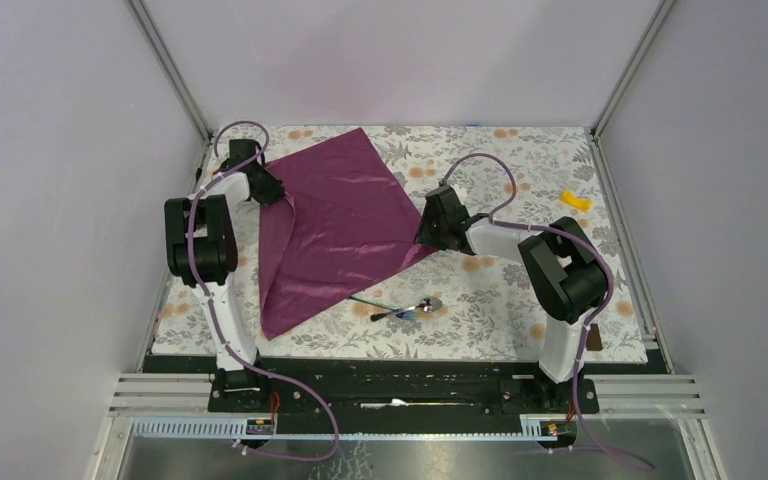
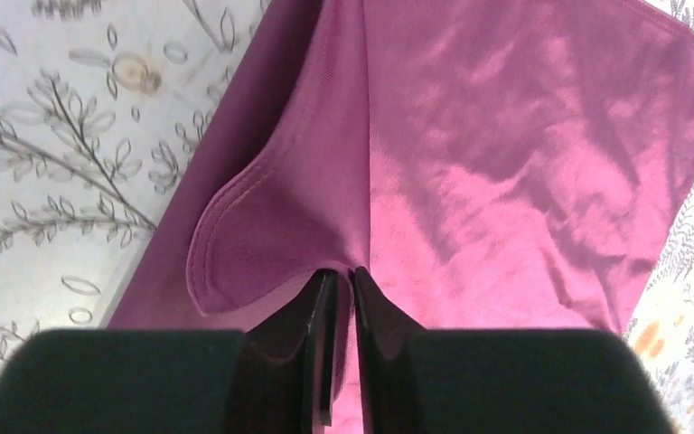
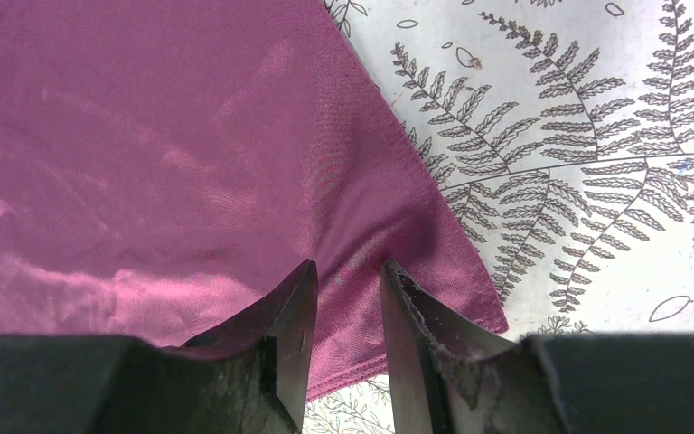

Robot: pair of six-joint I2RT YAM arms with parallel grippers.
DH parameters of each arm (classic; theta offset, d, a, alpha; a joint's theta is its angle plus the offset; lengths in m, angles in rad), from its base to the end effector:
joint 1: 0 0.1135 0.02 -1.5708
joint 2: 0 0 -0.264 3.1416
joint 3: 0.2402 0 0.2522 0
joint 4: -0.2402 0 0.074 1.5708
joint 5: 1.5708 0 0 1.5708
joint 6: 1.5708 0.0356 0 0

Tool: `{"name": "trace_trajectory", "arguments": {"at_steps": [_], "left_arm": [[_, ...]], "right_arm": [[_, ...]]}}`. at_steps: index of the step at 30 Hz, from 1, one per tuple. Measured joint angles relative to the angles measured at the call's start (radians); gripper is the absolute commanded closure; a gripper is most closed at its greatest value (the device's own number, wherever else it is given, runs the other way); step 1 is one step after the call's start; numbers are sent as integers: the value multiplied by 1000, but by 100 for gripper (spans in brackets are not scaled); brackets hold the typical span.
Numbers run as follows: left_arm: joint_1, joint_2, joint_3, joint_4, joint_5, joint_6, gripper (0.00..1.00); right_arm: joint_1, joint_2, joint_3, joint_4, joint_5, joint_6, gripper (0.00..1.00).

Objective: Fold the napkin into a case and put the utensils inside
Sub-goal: Smooth out the napkin at the center of the board.

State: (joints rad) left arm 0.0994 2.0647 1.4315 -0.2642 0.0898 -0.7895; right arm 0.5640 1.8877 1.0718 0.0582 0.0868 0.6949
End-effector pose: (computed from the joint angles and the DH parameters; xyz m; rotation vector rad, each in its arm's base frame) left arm 0.4445 0.0411 0.1638 -1.0425 2.2809 -0.4029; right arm 0.3341 0.2077 0.1518 0.2005 2.3771 0.5208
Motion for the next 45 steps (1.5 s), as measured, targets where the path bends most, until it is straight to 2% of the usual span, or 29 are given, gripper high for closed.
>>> {"name": "trace_trajectory", "arguments": {"at_steps": [2, 4, 7, 9, 11, 13, 14, 15, 19, 23, 25, 27, 30, 33, 36, 40, 45], "left_arm": [[2, 28, 58, -35, -16, 21, 100], [15, 33, 94, -71, -42, 53, 100], [70, 15, 116, -124, -118, 100, 85], [124, -14, 117, -162, -183, 135, 69], [181, -50, 118, -192, -249, 169, 34], [233, -98, 118, -222, -308, 189, 8], [253, -124, 118, -235, -332, 200, 2], [267, -155, 116, -245, -349, 204, 1], [259, -320, 35, -246, -358, 210, 1], [235, -496, -163, -214, -271, 214, 1], [229, -518, -230, -214, -217, 218, 4], [231, -475, -247, -213, -164, 217, 10], [234, -373, -246, -187, -96, 198, 32], [235, -280, -246, -146, -42, 152, 47], [234, -229, -245, -85, -5, 102, 57], [230, -169, -193, -19, 12, 62, 61], [228, -62, -90, 18, 12, 47, 61]], "right_arm": [[1, 0, -2, 5, 1, -1, 61], [1, 0, -3, 8, 1, -1, 61], [1, 0, -4, 9, 2, -2, 62], [3, 0, -5, 11, 3, -2, 62], [6, 0, -5, 14, 4, -7, 62], [13, 0, -5, 15, 7, -12, 62], [17, 0, -5, 15, 7, -17, 61], [19, 0, -5, 15, 7, -20, 61], [36, 0, -4, 16, 7, -42, 59], [48, 0, -1, 15, -2, -65, 58], [51, 0, 0, 15, -3, -73, 58], [51, 0, 0, 15, -10, -78, 58], [51, 0, -2, 18, -18, -83, 58], [51, 0, -8, 32, -21, -84, 58], [51, -1, -11, 40, -24, -85, 58], [51, -1, -13, 44, -26, -87, 58], [51, -1, -14, 46, -27, -88, 58]]}}
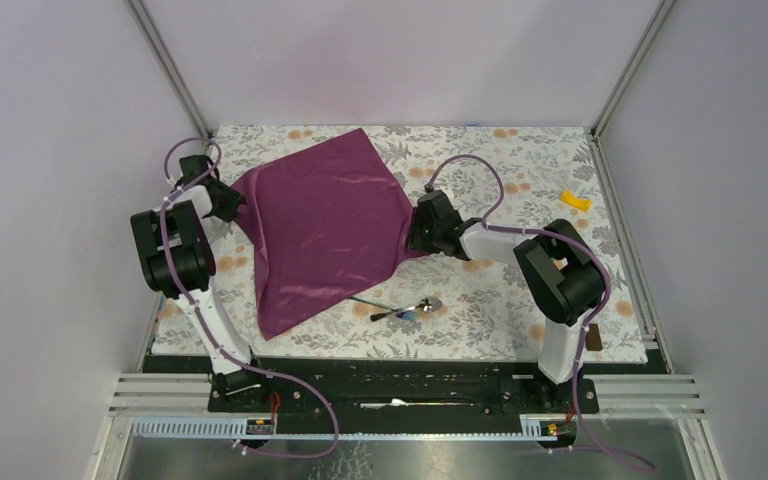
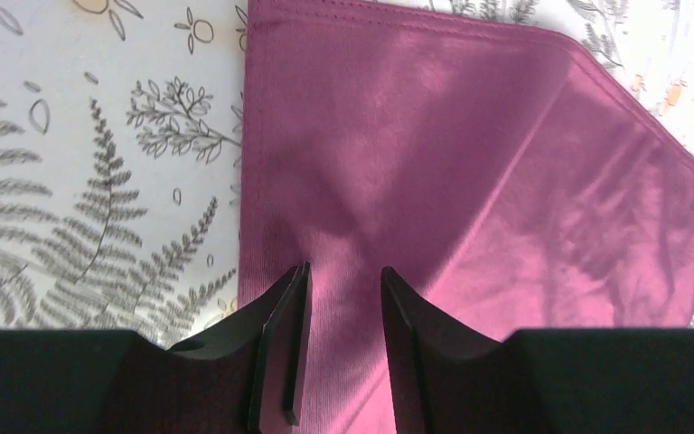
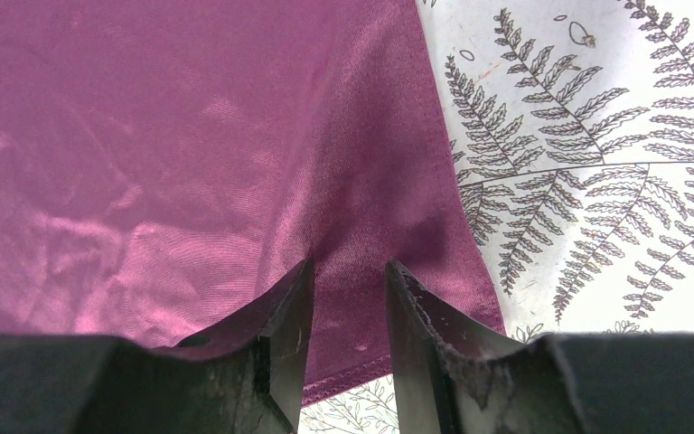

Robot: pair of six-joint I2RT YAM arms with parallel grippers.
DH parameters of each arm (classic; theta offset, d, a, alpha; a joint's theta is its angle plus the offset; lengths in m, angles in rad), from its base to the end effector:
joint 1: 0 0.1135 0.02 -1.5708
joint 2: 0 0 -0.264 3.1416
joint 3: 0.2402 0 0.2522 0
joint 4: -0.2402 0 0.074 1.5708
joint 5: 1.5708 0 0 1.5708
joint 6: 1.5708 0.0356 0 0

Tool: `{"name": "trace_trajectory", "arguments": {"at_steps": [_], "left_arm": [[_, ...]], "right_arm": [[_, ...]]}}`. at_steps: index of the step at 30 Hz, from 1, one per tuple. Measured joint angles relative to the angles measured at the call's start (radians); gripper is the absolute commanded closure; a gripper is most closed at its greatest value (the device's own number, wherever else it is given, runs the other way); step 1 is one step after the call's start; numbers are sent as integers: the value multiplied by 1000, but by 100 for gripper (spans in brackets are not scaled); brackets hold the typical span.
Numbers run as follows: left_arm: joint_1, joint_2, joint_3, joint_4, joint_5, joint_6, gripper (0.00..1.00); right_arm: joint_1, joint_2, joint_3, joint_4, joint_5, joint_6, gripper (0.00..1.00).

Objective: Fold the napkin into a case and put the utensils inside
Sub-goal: Smooth out the napkin at the center of the board.

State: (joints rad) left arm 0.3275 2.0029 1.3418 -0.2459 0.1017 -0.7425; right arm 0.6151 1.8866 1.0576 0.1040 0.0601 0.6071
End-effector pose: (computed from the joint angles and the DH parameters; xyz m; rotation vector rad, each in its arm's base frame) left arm 0.4066 0.1343 0.1640 -1.2348 2.1693 -0.3015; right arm 0.3228 0.2254 0.1517 0.0225 2.3592 0.5511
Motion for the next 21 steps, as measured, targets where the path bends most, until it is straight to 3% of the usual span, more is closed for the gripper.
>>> {"name": "trace_trajectory", "arguments": {"at_steps": [6, 9, 17, 21], "left_arm": [[21, 99, 126, -43, -6, 17, 60], [52, 136, 199, -95, -31, 47, 54], [107, 167, 336, -272, -79, 177, 13], [66, 68, 269, -286, -68, 190, 7]], "right_arm": [[0, 0, 0, 1, -1, 0, 58], [0, 0, 0, 2, -1, 0, 58], [0, 0, 0, 2, -2, 0, 57], [0, 1, 6, -5, -10, -4, 55]]}}
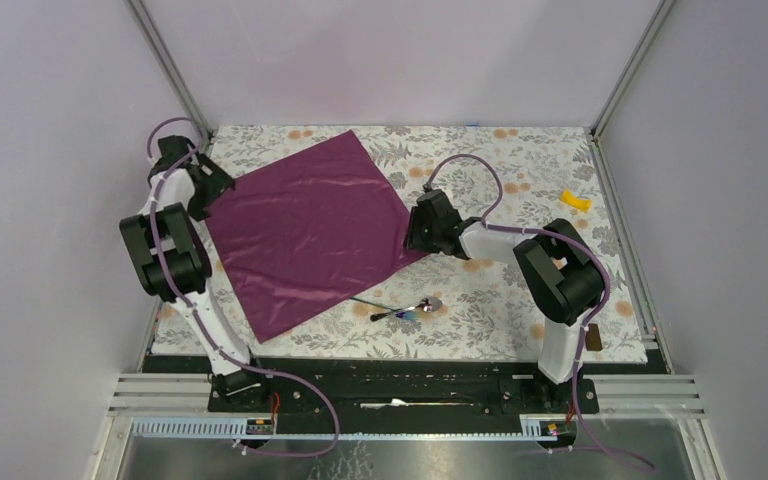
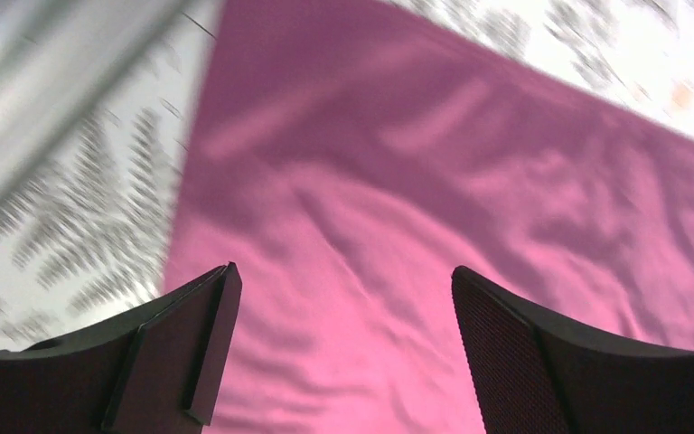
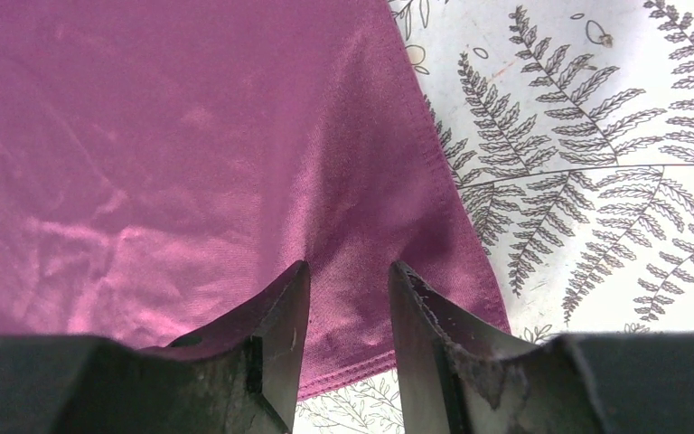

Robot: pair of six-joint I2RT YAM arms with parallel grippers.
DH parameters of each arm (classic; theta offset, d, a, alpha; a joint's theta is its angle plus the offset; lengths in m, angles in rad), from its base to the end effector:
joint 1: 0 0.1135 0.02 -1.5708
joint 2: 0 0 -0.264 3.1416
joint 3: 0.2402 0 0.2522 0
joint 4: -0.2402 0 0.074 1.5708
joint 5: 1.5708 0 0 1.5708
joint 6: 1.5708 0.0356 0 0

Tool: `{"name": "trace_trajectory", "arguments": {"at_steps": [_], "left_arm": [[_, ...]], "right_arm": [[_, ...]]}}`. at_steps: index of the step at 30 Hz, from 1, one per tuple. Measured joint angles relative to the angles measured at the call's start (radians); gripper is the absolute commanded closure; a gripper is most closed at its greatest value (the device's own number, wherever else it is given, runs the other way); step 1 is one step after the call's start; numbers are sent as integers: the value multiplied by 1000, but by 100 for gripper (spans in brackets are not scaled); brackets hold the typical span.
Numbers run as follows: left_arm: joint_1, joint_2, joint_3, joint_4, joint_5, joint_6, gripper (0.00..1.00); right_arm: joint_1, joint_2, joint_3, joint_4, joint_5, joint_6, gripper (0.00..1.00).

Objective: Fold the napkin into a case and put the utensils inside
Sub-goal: Smooth out the napkin at the center of the board, then pick up the flattened napkin from the center of the board.

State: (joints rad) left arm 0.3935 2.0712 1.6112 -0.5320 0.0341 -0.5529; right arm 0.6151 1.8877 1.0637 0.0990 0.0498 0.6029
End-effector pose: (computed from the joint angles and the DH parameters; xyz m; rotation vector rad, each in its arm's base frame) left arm 0.4186 0.1725 0.1984 -1.1575 2.2894 -0.1044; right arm 0.3234 0.2263 0.1527 0.0121 2.3620 0.5598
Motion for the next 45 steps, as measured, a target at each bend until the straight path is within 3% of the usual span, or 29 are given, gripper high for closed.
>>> {"name": "trace_trajectory", "arguments": {"at_steps": [4, 7, 13, 16, 23, 36, 45], "left_arm": [[-94, -177, -137, 25, 54, -2, 6], [-172, -269, -241, 70, 93, -9, 6], [-198, -189, -306, 136, 150, -51, 5], [-188, -174, -356, 172, 150, -80, 4], [-168, -173, -369, 249, 153, -128, 3], [-143, 16, -135, 260, 153, -144, 4], [-144, 166, 85, 233, 192, -109, 4]], "right_arm": [[0, 5, 13, -14, -16, -9, 52], [4, 6, 23, -31, -26, -24, 44], [29, 6, 92, -112, -69, -129, 33], [31, 17, 175, -151, -84, -175, 36], [32, 236, 610, -205, -122, -259, 48], [32, 636, 1116, -369, -59, -293, 54], [31, 626, 1033, -380, 69, -267, 54]]}}
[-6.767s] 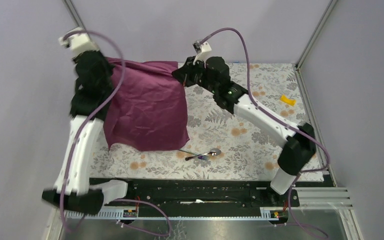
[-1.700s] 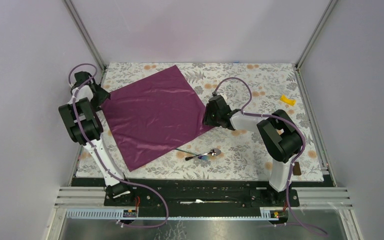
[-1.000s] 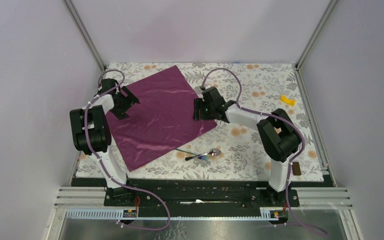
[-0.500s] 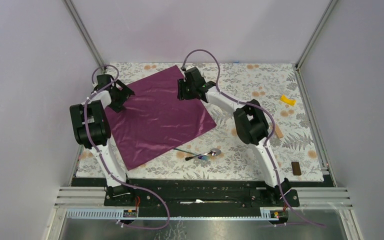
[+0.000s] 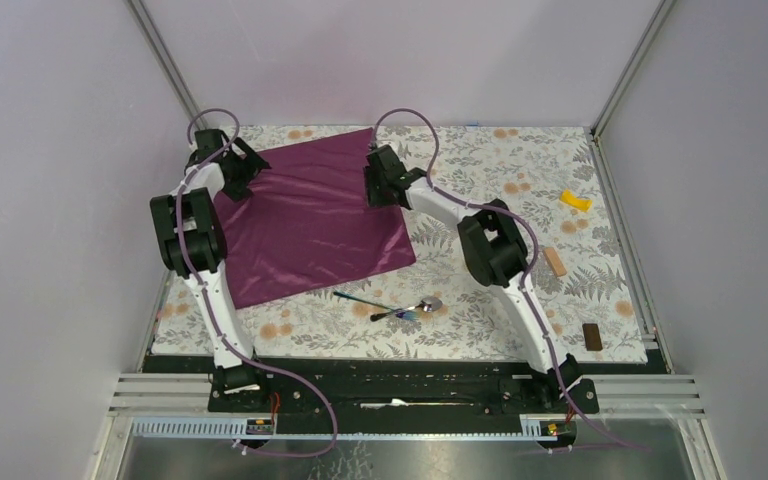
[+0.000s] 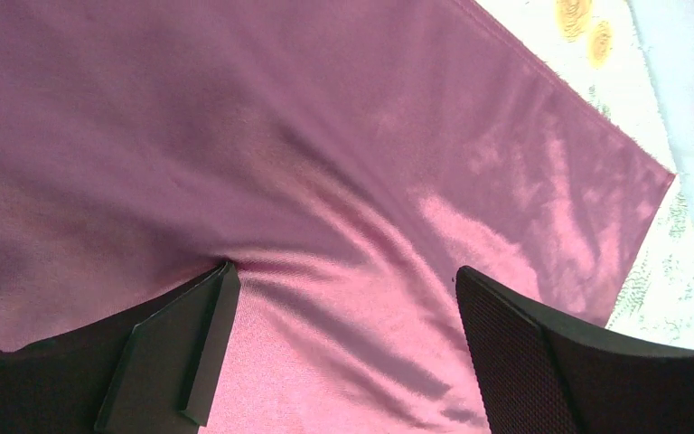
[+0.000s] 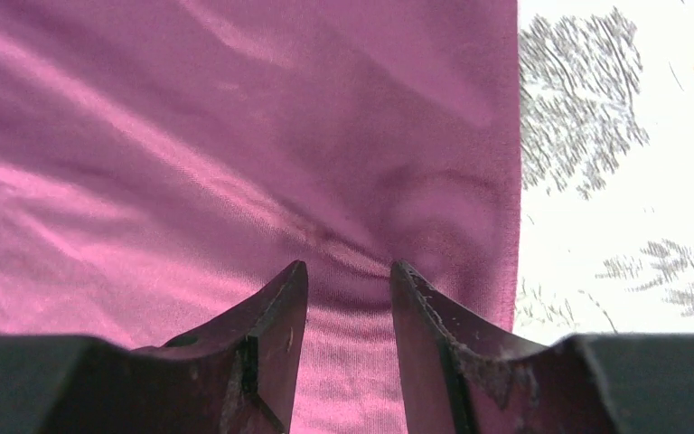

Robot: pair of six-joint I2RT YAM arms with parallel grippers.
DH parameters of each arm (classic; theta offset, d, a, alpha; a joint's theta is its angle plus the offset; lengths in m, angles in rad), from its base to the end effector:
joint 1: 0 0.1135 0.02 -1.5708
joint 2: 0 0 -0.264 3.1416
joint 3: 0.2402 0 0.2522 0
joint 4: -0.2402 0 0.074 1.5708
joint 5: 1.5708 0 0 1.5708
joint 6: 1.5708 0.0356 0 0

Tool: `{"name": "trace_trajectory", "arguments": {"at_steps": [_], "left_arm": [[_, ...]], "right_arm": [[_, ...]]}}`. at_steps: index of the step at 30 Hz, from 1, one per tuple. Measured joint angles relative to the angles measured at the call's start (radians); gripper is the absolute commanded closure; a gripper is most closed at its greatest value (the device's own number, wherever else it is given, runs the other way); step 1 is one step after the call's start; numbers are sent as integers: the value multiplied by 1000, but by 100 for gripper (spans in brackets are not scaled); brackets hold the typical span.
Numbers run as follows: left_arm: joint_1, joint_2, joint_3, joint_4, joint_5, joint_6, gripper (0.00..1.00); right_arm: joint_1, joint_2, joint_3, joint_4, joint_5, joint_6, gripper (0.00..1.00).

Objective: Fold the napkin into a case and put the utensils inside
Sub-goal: Pick up the flattened napkin from the center of the board.

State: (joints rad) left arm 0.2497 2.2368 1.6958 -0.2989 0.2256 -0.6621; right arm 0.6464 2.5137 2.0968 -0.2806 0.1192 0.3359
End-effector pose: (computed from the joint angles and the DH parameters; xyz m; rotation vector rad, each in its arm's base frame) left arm 0.4831 0.1150 0.1654 -0.9761 2.2300 -0.4602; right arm 0.4541 0.3374 0.1540 -0.2912 2.2731 0.3837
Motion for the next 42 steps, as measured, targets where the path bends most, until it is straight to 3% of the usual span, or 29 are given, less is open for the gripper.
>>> {"name": "trace_trajectory", "arguments": {"at_steps": [8, 18, 26, 31, 38, 42], "left_arm": [[-21, 113, 174, -23, 75, 32, 3], [-55, 242, 357, -10, 211, 56, 2], [-56, 219, 345, -58, 221, 91, 1], [-59, 50, 180, -193, 136, 135, 1], [-26, -396, -228, -223, 43, 147, 1], [60, -625, -460, -217, 19, 125, 1]], "right_arm": [[-24, -188, -322, 93, -8, 153, 55], [-36, -220, -386, 143, -23, 179, 54], [-47, -251, -442, 178, -37, 190, 46], [-46, -261, -430, 122, -37, 154, 40], [-32, -339, -430, -32, -40, 107, 39], [-7, -443, -501, -61, -86, 107, 37]]}}
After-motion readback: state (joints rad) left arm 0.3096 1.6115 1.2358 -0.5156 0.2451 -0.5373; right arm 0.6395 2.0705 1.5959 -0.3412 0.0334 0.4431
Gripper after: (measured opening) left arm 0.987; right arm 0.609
